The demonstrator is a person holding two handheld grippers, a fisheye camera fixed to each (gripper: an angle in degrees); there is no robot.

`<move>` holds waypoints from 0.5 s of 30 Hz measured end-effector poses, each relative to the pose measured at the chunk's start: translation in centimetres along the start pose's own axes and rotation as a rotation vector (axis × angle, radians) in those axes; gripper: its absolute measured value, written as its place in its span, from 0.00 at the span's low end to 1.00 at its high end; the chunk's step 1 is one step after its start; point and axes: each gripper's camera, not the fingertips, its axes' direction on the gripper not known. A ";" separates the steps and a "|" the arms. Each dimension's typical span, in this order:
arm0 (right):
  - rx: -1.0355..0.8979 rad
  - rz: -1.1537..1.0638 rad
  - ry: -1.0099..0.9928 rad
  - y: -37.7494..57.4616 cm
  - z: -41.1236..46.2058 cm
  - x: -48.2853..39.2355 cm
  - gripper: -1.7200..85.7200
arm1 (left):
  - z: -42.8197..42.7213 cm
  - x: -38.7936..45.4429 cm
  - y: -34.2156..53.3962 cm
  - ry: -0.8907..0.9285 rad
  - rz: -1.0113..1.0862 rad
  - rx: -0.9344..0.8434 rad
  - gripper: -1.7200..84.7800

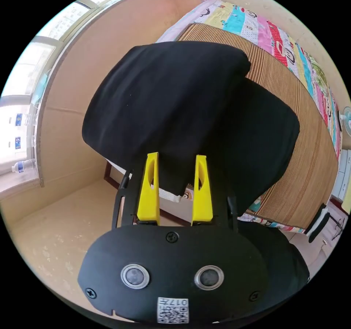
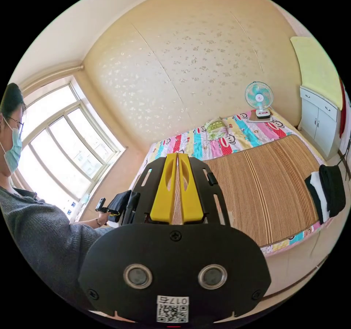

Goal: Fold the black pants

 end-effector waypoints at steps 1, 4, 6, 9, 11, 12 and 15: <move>0.004 0.002 0.022 0.2 -0.7 -0.8 0.02 | 0.0 -0.4 0.2 0.021 -0.020 0.001 0.17; -0.012 0.029 0.075 0.8 -1.7 -2.1 0.02 | -0.7 -3.0 1.3 0.174 -0.141 -0.007 0.11; -0.028 0.056 0.086 1.3 -1.8 -2.6 0.02 | -1.5 -7.0 3.3 0.457 -0.284 0.033 0.05; -0.039 0.081 0.085 2.0 -1.6 -3.0 0.02 | -2.4 -12.0 6.8 0.850 -0.370 0.154 0.03; -0.051 0.089 0.079 2.2 -1.2 -3.1 0.02 | -4.4 -14.2 9.0 1.061 -0.318 0.304 0.03; -0.056 0.088 0.072 2.3 -0.9 -3.1 0.02 | -5.9 -15.2 10.1 1.170 -0.275 0.369 0.02; -0.063 0.087 0.028 1.8 0.5 -3.0 0.02 | -11.8 -15.4 12.4 1.240 -0.094 0.509 0.02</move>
